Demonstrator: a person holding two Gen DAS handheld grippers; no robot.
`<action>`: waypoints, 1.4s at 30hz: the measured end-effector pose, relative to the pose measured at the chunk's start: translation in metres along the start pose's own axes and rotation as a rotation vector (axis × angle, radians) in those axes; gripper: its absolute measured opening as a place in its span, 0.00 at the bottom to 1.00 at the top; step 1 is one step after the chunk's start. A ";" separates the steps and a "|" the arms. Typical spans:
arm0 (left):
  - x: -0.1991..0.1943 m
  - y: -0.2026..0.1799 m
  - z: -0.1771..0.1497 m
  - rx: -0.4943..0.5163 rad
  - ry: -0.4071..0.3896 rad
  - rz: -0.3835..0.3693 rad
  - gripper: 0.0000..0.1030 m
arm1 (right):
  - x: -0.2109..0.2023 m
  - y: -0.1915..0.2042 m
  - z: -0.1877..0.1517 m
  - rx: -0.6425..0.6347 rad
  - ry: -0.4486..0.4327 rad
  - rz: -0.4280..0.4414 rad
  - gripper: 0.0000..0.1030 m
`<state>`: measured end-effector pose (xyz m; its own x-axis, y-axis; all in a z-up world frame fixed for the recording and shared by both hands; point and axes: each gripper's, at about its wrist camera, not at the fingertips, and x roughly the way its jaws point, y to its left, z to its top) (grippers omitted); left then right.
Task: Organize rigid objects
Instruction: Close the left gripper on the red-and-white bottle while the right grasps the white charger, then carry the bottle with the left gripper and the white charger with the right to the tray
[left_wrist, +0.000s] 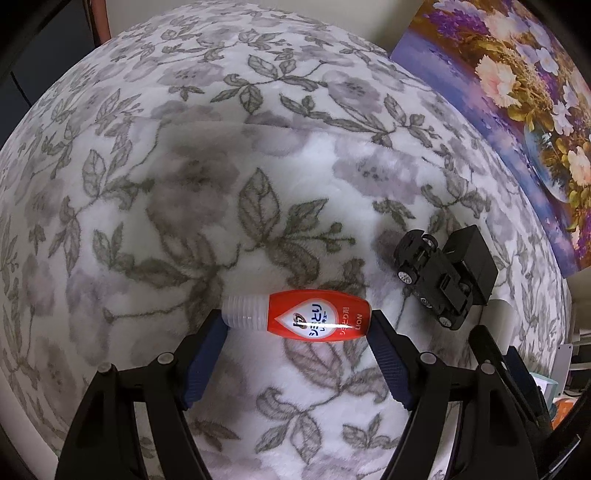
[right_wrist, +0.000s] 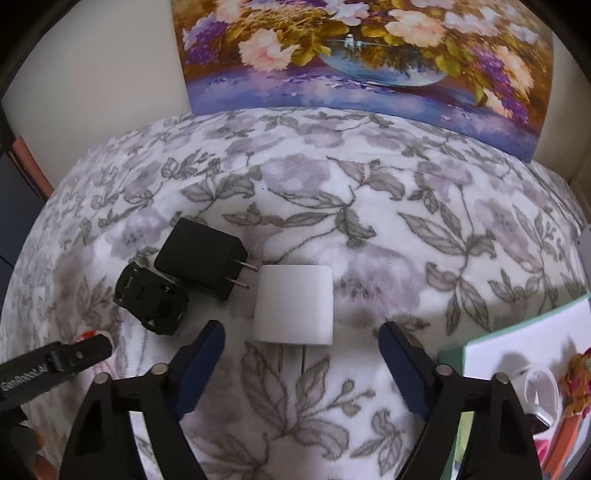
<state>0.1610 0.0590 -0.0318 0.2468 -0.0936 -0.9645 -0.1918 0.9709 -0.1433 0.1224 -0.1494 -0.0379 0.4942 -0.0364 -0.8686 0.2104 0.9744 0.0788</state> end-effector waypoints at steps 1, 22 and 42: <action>0.000 -0.001 0.002 0.003 0.000 0.002 0.76 | 0.002 0.001 0.000 -0.008 -0.002 -0.004 0.80; -0.015 -0.011 0.000 0.021 -0.042 -0.054 0.76 | -0.007 0.003 0.001 -0.051 -0.038 -0.020 0.43; -0.097 -0.051 -0.028 0.148 -0.210 -0.135 0.76 | -0.092 -0.039 -0.016 0.050 -0.085 -0.017 0.43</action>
<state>0.1199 0.0122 0.0625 0.4546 -0.1920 -0.8697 -0.0065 0.9757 -0.2188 0.0546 -0.1805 0.0313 0.5596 -0.0738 -0.8255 0.2602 0.9613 0.0905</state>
